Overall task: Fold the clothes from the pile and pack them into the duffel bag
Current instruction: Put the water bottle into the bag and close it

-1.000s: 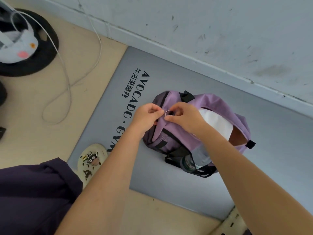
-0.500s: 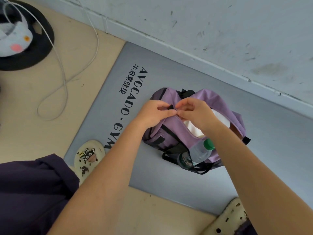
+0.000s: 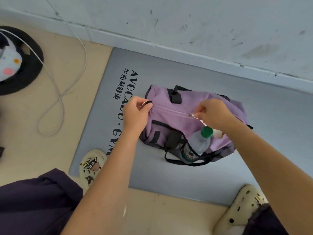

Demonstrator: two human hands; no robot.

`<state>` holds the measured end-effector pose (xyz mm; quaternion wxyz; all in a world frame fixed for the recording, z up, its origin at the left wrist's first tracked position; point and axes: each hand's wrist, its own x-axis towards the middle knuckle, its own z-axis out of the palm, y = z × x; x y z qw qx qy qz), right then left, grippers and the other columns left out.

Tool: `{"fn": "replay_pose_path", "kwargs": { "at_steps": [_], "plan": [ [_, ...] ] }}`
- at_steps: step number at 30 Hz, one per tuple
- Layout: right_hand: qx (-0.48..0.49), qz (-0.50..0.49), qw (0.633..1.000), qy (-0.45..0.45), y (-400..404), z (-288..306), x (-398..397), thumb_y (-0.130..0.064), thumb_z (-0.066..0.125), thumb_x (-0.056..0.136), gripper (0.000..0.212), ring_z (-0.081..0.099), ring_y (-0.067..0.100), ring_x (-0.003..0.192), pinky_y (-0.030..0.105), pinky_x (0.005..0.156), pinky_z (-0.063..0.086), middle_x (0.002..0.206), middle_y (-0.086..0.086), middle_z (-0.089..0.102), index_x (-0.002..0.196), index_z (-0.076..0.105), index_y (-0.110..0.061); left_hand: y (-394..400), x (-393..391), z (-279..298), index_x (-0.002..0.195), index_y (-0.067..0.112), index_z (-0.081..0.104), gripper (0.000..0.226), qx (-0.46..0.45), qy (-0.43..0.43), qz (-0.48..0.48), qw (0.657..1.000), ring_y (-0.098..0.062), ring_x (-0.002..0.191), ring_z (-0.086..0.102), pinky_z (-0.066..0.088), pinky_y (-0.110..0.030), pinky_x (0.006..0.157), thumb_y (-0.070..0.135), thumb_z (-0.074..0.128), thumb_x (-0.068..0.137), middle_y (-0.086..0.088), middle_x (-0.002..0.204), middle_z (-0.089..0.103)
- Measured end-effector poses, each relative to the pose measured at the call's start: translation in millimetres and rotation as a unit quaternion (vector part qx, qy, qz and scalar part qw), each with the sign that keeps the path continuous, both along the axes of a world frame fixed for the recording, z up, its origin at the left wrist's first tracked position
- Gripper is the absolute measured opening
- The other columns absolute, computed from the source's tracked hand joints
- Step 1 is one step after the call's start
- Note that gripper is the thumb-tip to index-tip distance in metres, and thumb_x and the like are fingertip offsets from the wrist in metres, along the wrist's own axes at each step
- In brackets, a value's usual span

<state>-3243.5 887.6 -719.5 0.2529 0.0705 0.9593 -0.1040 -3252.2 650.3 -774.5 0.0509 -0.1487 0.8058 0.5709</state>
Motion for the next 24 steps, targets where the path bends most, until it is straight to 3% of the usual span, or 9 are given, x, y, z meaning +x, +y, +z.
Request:
{"fn": "replay_pose_path", "kwargs": {
  "at_steps": [2,4,7,10,13,15,19,24],
  "plan": [
    [0.020,-0.075,0.997,0.018,46.8,6.1,20.3,-0.019,0.067,0.086,0.010,0.060,0.027,0.079,0.028,0.063,0.037,0.079,0.003,0.067,0.080,0.072,-0.013,-1.6,3.4,0.6,0.077,0.030,0.055,0.022,-0.032,0.001,0.011,0.999,-0.004,0.075,0.059,0.049,-0.026,0.072,0.016,0.071,0.085,0.014,0.082,0.062],
    [-0.027,-0.152,0.987,0.039,77.1,10.5,44.1,-0.018,0.070,0.084,0.007,0.053,0.024,0.077,0.026,0.065,0.032,0.080,0.004,0.065,0.080,0.072,-0.012,6.6,9.1,4.4,0.085,0.024,0.058,0.013,-0.109,0.026,-0.014,0.994,-0.015,0.088,0.058,0.049,-0.037,0.082,0.018,0.070,0.086,0.005,0.092,0.063],
    [-0.131,-0.202,0.970,0.042,82.5,2.7,62.6,-0.017,0.068,0.087,0.016,0.053,0.019,0.064,0.020,0.060,0.039,0.067,0.001,0.064,0.073,0.071,-0.009,41.3,17.6,21.8,0.102,0.016,0.063,0.027,-0.249,0.180,-0.059,0.950,-0.022,0.105,0.052,0.039,-0.035,0.090,0.035,0.069,0.084,-0.002,0.109,0.061],
    [-0.219,-0.262,0.939,0.035,73.5,-4.3,67.7,-0.025,0.064,0.090,0.029,0.050,0.017,0.058,0.027,0.061,0.042,0.058,0.001,0.061,0.062,0.066,-0.016,96.2,28.6,45.4,0.108,0.020,0.066,0.045,-0.203,0.279,-0.274,0.898,-0.017,0.107,0.053,0.037,-0.034,0.093,0.057,0.059,0.084,0.003,0.112,0.062],
    [-0.276,-0.322,0.905,0.041,72.3,-6.7,68.5,-0.030,0.067,0.088,0.035,0.045,0.012,0.048,0.023,0.053,0.038,0.046,-0.006,0.054,0.055,0.062,-0.018,141.6,42.0,42.8,0.115,0.022,0.065,0.049,-0.263,0.235,-0.439,0.827,-0.018,0.110,0.055,0.037,-0.036,0.094,0.060,0.057,0.085,0.005,0.115,0.063],
    [-0.310,-0.354,0.881,0.046,73.3,-6.1,68.1,-0.031,0.071,0.086,0.034,0.044,0.011,0.044,0.020,0.049,0.037,0.043,-0.006,0.053,0.056,0.062,-0.017,154.9,43.1,30.7,0.113,0.022,0.066,0.037,-0.297,0.188,-0.435,0.829,-0.019,0.104,0.058,0.039,-0.034,0.089,0.051,0.059,0.090,0.005,0.109,0.065],
    [-0.310,-0.347,0.884,0.045,77.6,-8.9,64.5,-0.030,0.073,0.085,0.031,0.044,0.006,0.038,0.018,0.047,0.037,0.040,-0.007,0.053,0.058,0.064,-0.017,160.1,34.7,18.2,0.102,0.022,0.075,0.023,-0.309,0.163,-0.394,0.850,-0.023,0.094,0.061,0.045,-0.038,0.078,0.038,0.061,0.093,0.001,0.099,0.070],
    [-0.288,-0.363,0.881,0.089,87.8,-19.7,76.2,-0.026,0.071,0.085,0.023,0.049,0.004,0.033,0.017,0.041,0.042,0.040,-0.008,0.057,0.065,0.067,-0.015,157.5,28.8,15.6,0.089,0.019,0.075,0.015,-0.316,0.154,-0.397,0.848,-0.024,0.091,0.062,0.041,-0.040,0.080,0.032,0.068,0.089,0.002,0.091,0.072]
  ]
}}
